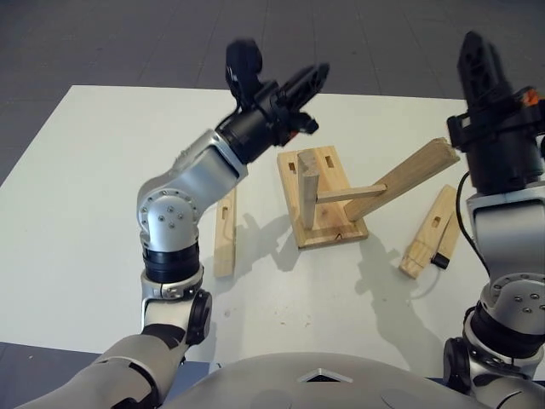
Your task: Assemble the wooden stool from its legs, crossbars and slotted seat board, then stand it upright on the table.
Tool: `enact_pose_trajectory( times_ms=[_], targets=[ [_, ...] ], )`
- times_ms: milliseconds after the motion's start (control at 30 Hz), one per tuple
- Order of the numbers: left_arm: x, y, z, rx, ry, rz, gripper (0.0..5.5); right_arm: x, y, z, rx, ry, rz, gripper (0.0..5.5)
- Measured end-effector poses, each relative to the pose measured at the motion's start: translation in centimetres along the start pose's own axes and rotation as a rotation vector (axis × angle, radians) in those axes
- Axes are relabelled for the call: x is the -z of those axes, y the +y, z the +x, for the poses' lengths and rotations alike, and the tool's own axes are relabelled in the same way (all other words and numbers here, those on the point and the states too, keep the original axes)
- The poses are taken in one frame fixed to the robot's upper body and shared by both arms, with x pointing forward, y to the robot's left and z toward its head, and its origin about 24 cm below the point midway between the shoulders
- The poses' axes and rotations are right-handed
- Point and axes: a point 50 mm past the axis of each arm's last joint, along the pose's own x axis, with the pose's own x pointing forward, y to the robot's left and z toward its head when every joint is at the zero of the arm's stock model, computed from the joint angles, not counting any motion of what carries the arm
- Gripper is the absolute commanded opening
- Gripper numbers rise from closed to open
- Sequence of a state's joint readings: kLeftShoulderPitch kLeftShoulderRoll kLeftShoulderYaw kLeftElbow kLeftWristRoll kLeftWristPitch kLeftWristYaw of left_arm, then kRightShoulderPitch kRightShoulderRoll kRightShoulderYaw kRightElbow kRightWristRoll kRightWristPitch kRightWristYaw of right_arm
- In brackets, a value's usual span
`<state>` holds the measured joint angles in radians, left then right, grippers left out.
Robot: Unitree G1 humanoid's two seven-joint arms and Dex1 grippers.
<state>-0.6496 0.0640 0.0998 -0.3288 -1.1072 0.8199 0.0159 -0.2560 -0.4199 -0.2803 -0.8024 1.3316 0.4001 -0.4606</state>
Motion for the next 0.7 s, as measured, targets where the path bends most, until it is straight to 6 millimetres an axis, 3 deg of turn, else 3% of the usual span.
enact_pose_trajectory(
  times_ms=[67, 133, 200, 267, 300, 367, 433, 467, 533, 600, 700],
  targets=[
    [-2.3, -0.3, 0.4, 0.016, -0.073, 0.036, 0.87, -1.9, -0.4, 0.1, 0.021, -0.081, 0.011, 1.04],
    [-3.3, 0.2, 0.3, -0.006, -0.099, 0.046, 1.22, -3.5, -1.3, -0.1, 0.063, -0.137, -0.008, 1.39],
    [-3.6, 1.1, 0.0, -0.048, -0.096, 0.060, 1.62, -4.7, -3.9, -1.1, 0.197, -0.129, -0.132, 1.78],
    [-4.2, 1.9, -0.5, -0.090, -0.107, 0.079, 1.94, -3.8, -6.8, -2.7, 0.359, -0.008, -0.270, 2.08],
    [-4.3, 2.0, -0.5, -0.095, -0.106, 0.083, 2.16, -3.2, -7.3, -3.1, 0.382, 0.042, -0.301, 2.29],
    [-5.0, 2.7, -0.7, -0.125, -0.116, 0.107, 2.52, 0.4, -8.0, -4.8, 0.380, 0.341, -0.452, 2.65],
    [-5.7, 2.9, -0.7, -0.136, -0.128, 0.133, 2.83, 3.4, -7.3, -6.1, 0.293, 0.554, -0.497, 2.93],
    [-6.2, 3.0, -0.8, -0.139, -0.141, 0.148, 2.94, 5.2, -6.5, -6.9, 0.215, 0.672, -0.511, 3.04],
    [-6.3, 3.3, -0.7, -0.150, -0.136, 0.160, 3.32, 6.9, -3.9, -7.8, 0.016, 0.773, -0.461, 3.39],
    [-6.2, 3.4, -0.6, -0.142, -0.128, 0.161, 3.63, 7.3, -1.4, -8.3, -0.170, 0.797, -0.397, 3.69],
    [-6.0, 3.2, -0.5, -0.131, -0.121, 0.162, 4.13, 7.0, -0.4, -7.8, -0.259, 0.753, -0.378, 4.17]
  ],
)
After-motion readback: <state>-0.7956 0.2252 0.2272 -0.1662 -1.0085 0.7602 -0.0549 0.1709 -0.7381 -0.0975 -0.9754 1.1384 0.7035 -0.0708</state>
